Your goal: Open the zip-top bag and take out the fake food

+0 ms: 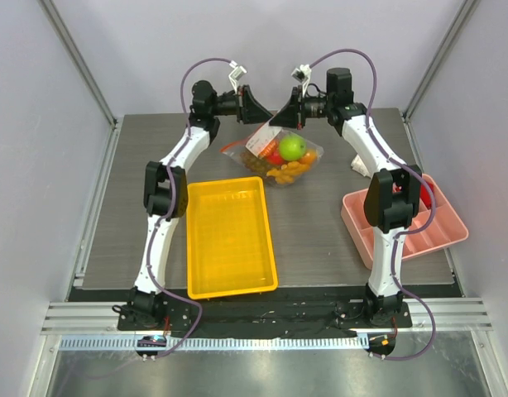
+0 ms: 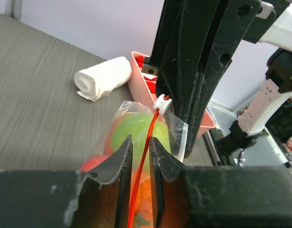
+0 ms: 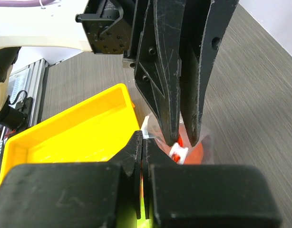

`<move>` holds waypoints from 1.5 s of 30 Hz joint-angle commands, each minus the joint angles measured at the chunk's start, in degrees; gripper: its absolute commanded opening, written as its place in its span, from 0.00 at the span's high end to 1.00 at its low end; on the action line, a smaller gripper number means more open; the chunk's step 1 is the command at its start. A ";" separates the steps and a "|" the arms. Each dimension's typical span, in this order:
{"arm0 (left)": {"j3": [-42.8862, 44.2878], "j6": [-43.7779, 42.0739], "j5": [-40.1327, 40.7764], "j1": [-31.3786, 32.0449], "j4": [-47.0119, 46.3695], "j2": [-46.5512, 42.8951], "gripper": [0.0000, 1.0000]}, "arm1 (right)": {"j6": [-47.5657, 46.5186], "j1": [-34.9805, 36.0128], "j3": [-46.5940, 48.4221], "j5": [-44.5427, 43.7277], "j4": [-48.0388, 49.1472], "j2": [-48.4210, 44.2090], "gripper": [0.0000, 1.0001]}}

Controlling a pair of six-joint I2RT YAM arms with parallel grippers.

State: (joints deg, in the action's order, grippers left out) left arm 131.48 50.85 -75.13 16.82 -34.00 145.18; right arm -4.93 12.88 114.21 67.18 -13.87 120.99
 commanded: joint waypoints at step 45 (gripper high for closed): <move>-60.11 -14.99 42.17 -4.51 19.83 -53.25 0.90 | 10.91 3.46 25.91 -44.49 8.06 23.70 0.00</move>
State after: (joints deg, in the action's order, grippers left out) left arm 72.77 36.97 -34.04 12.14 -14.74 95.26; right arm 6.28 16.45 141.45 27.86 -6.70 147.06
